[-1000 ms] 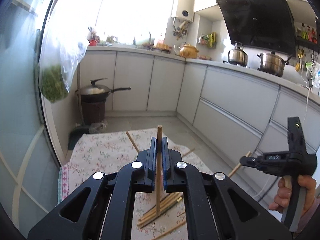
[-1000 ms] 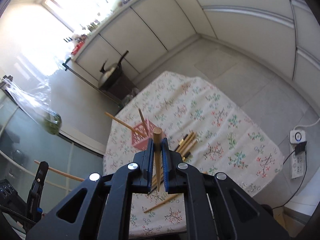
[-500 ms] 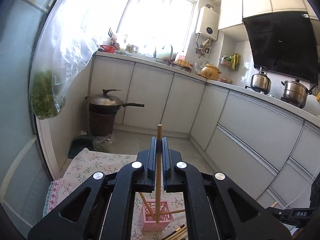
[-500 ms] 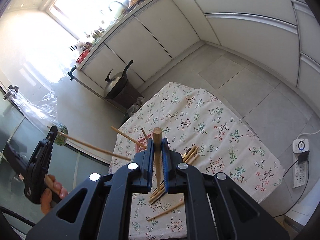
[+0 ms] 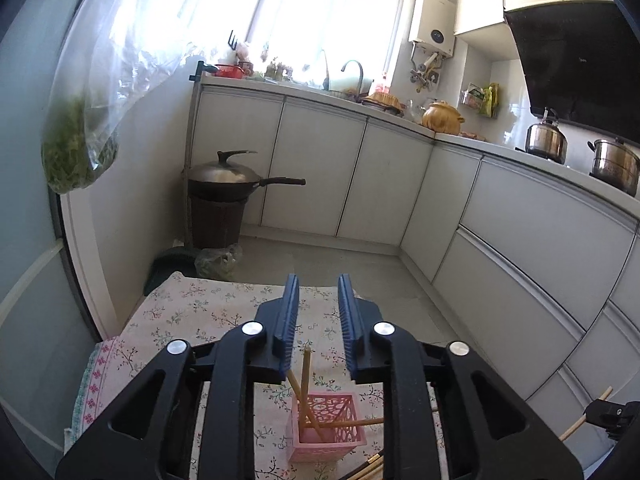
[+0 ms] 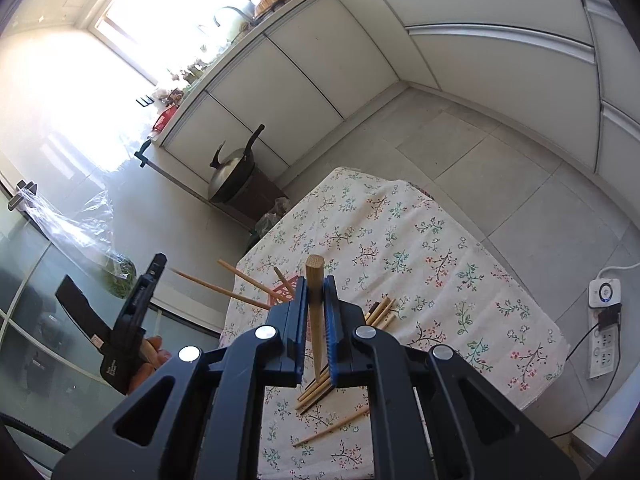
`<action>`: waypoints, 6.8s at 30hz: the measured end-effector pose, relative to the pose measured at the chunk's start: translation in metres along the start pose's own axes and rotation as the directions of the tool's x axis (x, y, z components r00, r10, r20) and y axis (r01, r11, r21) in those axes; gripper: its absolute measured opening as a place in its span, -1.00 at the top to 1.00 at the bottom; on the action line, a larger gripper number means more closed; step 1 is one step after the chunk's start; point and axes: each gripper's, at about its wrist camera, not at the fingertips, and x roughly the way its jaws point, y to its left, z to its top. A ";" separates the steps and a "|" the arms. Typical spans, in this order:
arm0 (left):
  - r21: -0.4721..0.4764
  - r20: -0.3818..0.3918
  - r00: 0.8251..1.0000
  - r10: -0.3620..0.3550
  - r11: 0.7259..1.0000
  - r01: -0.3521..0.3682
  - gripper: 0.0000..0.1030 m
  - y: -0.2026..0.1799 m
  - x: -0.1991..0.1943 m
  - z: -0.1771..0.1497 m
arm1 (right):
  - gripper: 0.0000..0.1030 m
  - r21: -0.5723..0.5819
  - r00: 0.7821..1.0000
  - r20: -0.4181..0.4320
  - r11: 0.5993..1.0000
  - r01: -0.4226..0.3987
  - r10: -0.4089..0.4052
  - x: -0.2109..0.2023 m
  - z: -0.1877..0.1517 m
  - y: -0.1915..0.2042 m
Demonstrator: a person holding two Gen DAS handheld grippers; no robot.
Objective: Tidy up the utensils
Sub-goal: 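Carry the chopstick over the pink holder and open the left tool, then lower the right tool's chopstick into the pink holder and open it, then withdraw both open tools from the holder, then lower the left tool onto the pile and grasp a chopstick, then lift the chopstick with the left tool while the right tool approaches the pile, then grasp a black chopstick with the right tool while the left tool holds its chopstick, then carry the chopstick over the pink holder and open the left tool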
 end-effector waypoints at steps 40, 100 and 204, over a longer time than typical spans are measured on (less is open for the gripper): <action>-0.178 -0.042 0.997 0.067 0.981 -0.074 0.12 0.079 -0.052 0.021 | 0.84 -0.094 0.983 0.122 0.984 0.152 -0.140 0.141 0.064 0.097; 0.442 -0.867 0.480 0.134 0.651 0.617 -0.84 -0.122 0.055 -0.265 | -0.87 0.090 0.946 -0.053 0.942 0.323 -0.320 -0.061 -0.104 -0.115; 0.131 -0.353 0.903 -0.245 0.942 0.308 0.87 0.036 -0.110 -0.052 | 0.86 -0.256 0.989 -0.011 0.956 0.143 -0.151 0.032 -0.107 0.034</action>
